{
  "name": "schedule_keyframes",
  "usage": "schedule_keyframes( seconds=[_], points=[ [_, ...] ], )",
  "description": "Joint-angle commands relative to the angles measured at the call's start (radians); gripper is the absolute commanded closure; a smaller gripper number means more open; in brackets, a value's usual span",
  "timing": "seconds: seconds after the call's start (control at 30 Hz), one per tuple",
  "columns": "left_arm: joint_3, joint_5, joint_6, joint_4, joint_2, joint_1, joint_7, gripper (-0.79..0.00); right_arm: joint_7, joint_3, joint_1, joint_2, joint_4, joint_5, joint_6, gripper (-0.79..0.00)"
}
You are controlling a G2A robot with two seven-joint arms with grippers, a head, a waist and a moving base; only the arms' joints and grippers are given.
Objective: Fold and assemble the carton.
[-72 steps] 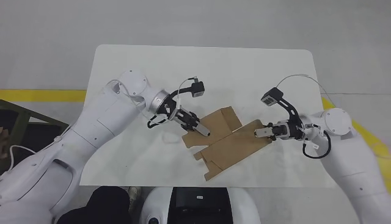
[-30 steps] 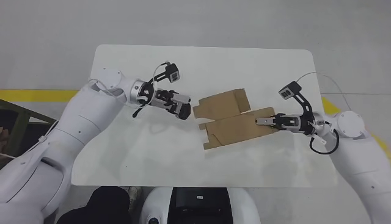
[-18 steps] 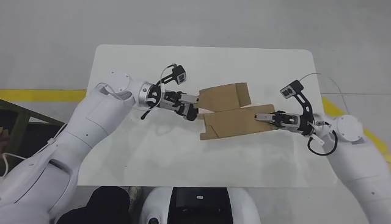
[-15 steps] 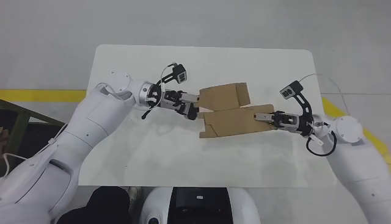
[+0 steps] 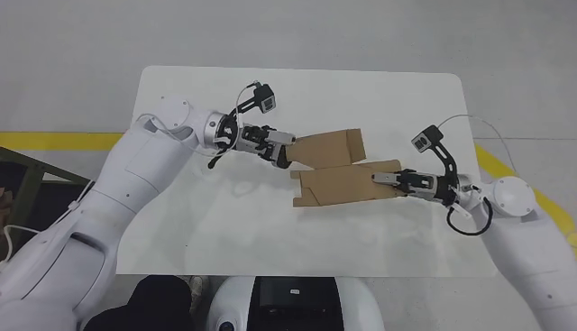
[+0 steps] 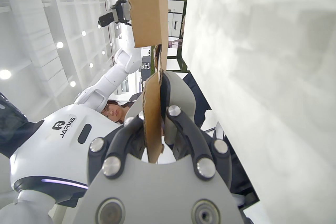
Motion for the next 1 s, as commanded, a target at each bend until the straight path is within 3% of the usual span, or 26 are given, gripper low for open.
schedule_keyframes(
  seconds=[0.0,0.97],
  points=[
    [-0.007,0.004,0.000,-0.004,-0.002,-0.002,-0.002,-0.785,-0.004,0.000,-0.002,-0.001,-0.003,-0.007,0.003,0.000],
    [-0.033,0.038,0.030,0.060,-0.064,-0.001,-0.001,-0.785,-0.051,0.023,-0.025,-0.015,-0.066,-0.009,0.035,0.000]
  ],
)
